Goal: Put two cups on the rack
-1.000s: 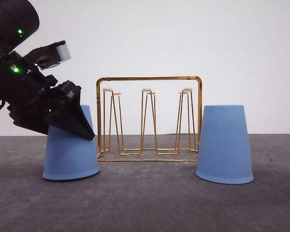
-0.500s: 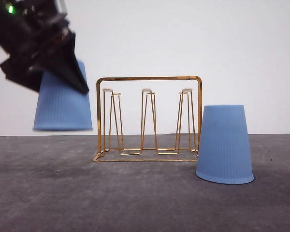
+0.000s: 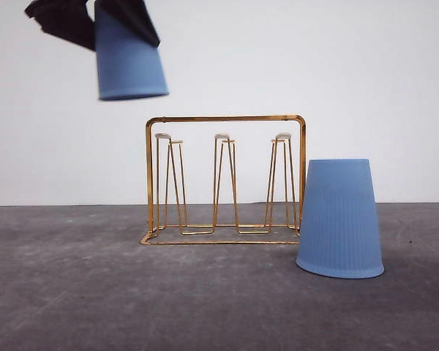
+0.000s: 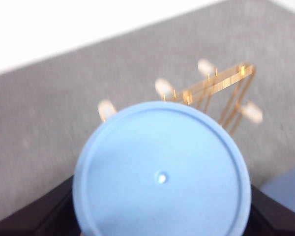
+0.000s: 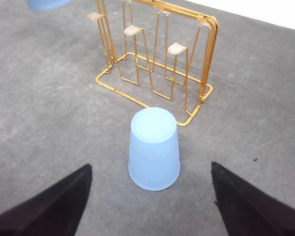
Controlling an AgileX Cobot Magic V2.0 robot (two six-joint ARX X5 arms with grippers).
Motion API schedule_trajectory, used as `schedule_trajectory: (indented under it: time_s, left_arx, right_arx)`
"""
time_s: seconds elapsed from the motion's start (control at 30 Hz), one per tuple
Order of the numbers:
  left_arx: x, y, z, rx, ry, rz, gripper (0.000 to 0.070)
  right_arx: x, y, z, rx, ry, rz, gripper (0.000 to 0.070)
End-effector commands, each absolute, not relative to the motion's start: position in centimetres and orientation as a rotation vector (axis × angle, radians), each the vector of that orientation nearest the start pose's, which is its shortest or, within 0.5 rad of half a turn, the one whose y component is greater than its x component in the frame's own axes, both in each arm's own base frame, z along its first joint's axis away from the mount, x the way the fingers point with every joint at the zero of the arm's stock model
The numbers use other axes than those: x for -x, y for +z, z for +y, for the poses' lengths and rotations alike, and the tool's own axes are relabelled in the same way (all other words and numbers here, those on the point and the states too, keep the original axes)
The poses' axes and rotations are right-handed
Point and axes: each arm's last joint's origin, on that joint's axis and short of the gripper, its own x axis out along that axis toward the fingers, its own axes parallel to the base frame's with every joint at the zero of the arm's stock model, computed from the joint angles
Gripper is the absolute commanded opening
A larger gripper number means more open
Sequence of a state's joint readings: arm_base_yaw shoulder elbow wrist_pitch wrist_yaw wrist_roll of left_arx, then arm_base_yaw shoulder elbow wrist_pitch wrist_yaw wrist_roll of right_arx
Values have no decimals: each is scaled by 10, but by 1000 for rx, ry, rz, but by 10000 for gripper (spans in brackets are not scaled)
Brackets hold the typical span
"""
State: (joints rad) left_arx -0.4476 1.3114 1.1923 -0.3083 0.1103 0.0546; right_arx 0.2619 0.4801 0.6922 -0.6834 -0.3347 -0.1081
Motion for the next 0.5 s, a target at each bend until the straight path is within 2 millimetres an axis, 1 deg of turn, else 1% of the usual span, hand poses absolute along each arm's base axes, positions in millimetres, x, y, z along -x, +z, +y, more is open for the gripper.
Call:
schedule_trajectory:
  time_s: [0.0, 0.17, 0.33, 0.47]
  left_arx:
    - [-269, 348, -136, -105, -564, 413, 353]
    - [-290, 321, -147, -120, -559, 484, 352]
    - [-315, 284, -159, -142, -554, 565, 352]
    - [-329, 259, -166, -153, -549, 615, 353]
  right_arx:
    - [-92, 296, 35, 91, 613, 429, 493]
    - [-92, 296, 35, 92, 613, 429, 493]
    - [-92, 296, 35, 92, 613, 429, 493]
    - [-92, 296, 35, 92, 613, 429, 493]
